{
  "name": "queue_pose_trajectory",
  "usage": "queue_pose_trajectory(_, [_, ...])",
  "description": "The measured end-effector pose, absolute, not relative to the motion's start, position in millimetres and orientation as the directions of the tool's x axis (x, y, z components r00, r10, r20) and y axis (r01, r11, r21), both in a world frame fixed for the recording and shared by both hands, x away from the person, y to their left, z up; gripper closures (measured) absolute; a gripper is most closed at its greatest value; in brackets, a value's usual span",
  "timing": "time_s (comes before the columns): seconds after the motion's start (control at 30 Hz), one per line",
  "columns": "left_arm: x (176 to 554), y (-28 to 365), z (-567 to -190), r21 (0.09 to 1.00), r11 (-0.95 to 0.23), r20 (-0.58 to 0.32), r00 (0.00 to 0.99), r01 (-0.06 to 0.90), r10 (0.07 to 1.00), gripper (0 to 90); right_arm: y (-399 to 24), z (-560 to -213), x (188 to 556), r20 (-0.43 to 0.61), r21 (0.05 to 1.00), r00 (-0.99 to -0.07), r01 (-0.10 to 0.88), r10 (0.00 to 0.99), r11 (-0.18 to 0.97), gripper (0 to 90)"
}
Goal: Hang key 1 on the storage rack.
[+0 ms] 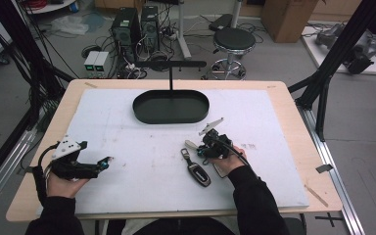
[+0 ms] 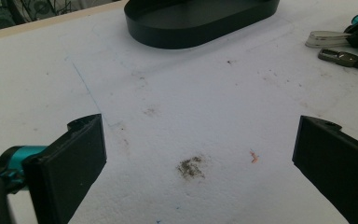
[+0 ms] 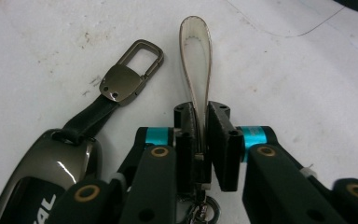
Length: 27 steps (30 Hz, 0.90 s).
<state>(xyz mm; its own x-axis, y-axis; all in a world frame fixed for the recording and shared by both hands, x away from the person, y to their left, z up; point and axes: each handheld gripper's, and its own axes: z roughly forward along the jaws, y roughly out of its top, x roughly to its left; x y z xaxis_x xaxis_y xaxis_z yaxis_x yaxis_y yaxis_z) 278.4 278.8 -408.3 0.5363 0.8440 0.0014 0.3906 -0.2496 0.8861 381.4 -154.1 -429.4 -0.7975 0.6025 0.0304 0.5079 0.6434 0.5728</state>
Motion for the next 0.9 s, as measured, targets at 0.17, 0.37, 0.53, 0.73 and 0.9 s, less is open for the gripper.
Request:
queue_pose_trajectory(0.17, [279,279,-409,0.885,-0.253,0.003,0.539,0.391,0.842,3.2,-155,-429,382,0.052,0.570,-0.789,0.527,0.612,0.631,83.5])
queue_pose_trajectory(0.37, [278,279,-408,0.888,-0.250,0.002,0.538,0.387,0.843,3.2,-156,-429,383,0.060,0.570,-0.782,0.537,0.620,0.622,83.6])
queue_pose_trajectory(0.53, [279,278,-409,0.885,-0.251,-0.002,0.543,0.391,0.840,3.2,-162,-424,382,0.084,0.586,-0.781,0.541,0.619,0.603,83.6])
queue_pose_trajectory(0.73, [279,278,-409,0.884,-0.254,-0.001,0.545,0.392,0.838,3.2,-173,-415,386,0.122,0.627,-0.769,0.549,0.627,0.552,83.5])
queue_pose_trajectory(0.9, [279,278,-410,0.883,-0.256,0.000,0.547,0.393,0.837,3.2,-180,-400,390,0.169,0.651,-0.765,0.561,0.622,0.512,83.5])
